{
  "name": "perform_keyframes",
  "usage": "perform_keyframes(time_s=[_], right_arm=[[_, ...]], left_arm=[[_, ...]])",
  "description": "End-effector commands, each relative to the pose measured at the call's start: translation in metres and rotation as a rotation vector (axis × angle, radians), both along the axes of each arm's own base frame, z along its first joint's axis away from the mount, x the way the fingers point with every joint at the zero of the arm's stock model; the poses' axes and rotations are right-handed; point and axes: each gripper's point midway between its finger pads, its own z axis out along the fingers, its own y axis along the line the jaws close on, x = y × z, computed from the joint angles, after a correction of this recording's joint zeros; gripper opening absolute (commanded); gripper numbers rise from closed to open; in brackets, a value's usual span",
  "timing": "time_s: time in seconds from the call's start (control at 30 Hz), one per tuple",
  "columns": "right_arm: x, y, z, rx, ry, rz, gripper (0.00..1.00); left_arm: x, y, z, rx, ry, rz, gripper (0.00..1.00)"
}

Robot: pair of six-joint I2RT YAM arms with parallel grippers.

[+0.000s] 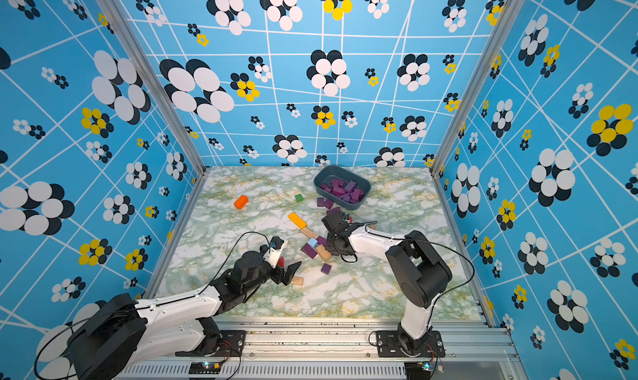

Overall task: Pick purple bricks into the storage bin
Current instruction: Pick up the building block from the center of the board, then place the building block in the storage box.

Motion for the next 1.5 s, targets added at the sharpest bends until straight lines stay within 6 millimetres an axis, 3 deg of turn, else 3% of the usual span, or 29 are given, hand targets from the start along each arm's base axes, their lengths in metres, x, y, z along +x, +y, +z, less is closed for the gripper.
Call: perform_keyframes(time_s=[0.0, 0.23, 0.37, 0.5, 0.77, 1.0, 1.13, 1.2, 1.37, 1.47], right_arm=[[-0.008, -0.010, 0.011, -0.030, -0.010, 0.008, 0.19], [0.021, 0.000, 0.066, 0.038, -0.139, 0.031, 0.19], [0.057, 0.000, 0.098, 0.091, -0.198, 0.014, 0.19], [0.106, -0.009, 0.118, 0.128, -0.264, -0.028, 0.19], [0.207, -0.035, 0.127, 0.157, -0.293, -0.136, 0.19], [0.267, -0.061, 0.111, 0.141, -0.270, -0.213, 0.21], [0.277, -0.064, 0.115, 0.107, -0.258, -0.184, 0.51], [0.274, -0.065, 0.124, 0.094, -0.268, -0.159, 0.60], [0.245, -0.063, 0.153, 0.103, -0.304, -0.103, 0.63], [0.205, -0.058, 0.174, 0.113, -0.355, -0.060, 0.63]], left_arm=[[0.007, -0.003, 0.006, -0.002, -0.004, 0.018, 0.99], [0.010, 0.000, 0.004, 0.016, 0.001, 0.039, 0.99], [0.009, 0.003, 0.005, 0.010, -0.002, 0.045, 1.00], [0.010, 0.005, 0.006, 0.005, -0.009, 0.053, 0.99], [0.014, 0.018, 0.007, 0.020, -0.018, 0.097, 1.00], [0.017, 0.026, 0.007, -0.006, -0.007, 0.119, 0.99], [0.018, 0.027, 0.007, -0.014, -0.001, 0.121, 0.99], [0.019, 0.028, 0.006, -0.016, 0.004, 0.129, 1.00], [0.021, 0.032, 0.005, -0.017, 0.023, 0.148, 1.00], [0.024, 0.035, 0.004, -0.007, 0.055, 0.159, 0.99]])
